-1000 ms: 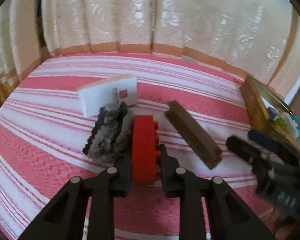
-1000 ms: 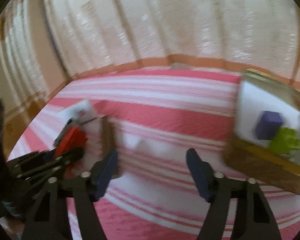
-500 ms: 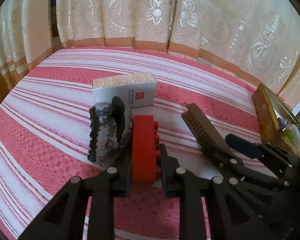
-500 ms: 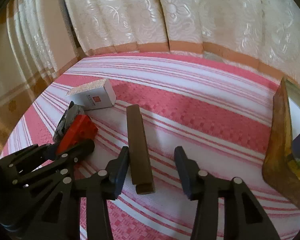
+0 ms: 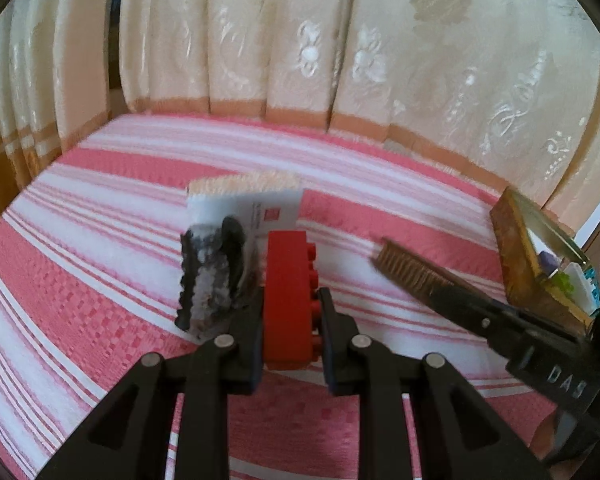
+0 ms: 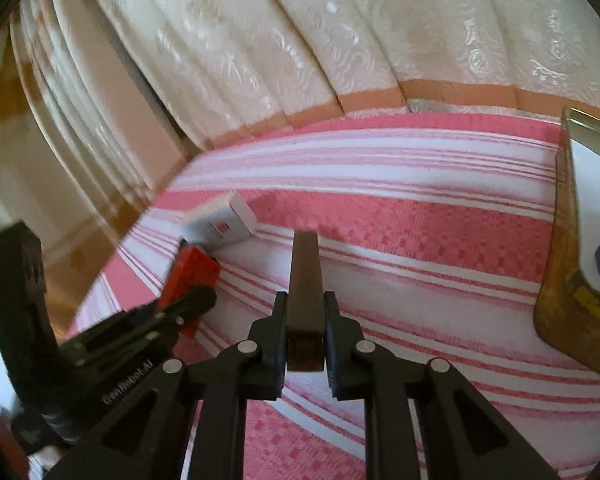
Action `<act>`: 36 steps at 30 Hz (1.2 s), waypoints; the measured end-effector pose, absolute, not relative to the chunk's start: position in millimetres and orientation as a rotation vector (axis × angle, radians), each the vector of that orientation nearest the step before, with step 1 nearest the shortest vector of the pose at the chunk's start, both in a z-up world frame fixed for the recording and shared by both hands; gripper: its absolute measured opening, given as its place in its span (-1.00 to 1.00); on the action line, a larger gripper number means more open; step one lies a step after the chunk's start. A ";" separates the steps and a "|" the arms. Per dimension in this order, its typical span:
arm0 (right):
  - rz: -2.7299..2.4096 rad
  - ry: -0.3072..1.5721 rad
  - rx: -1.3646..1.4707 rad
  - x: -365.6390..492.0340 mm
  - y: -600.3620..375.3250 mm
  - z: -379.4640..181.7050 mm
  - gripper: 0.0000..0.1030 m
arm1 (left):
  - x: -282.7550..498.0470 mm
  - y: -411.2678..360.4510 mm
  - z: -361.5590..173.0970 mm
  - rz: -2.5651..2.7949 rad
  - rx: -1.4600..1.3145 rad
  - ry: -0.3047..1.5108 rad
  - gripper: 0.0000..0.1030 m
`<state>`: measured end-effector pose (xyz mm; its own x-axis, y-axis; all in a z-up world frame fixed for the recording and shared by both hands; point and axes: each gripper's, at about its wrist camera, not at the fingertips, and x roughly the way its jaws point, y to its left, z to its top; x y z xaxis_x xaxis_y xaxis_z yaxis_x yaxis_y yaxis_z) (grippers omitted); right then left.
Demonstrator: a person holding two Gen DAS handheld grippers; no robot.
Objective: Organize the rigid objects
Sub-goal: 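Lift the red brick and brown brush toward the gold tray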
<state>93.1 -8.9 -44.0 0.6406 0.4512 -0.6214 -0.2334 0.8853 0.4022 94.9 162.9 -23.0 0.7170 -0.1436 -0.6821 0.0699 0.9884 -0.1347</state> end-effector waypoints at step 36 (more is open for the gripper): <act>0.254 0.360 0.221 1.0 -104.8 16.2 -0.67 | 63.5 64.4 15.4 -0.219 -0.108 0.556 -0.60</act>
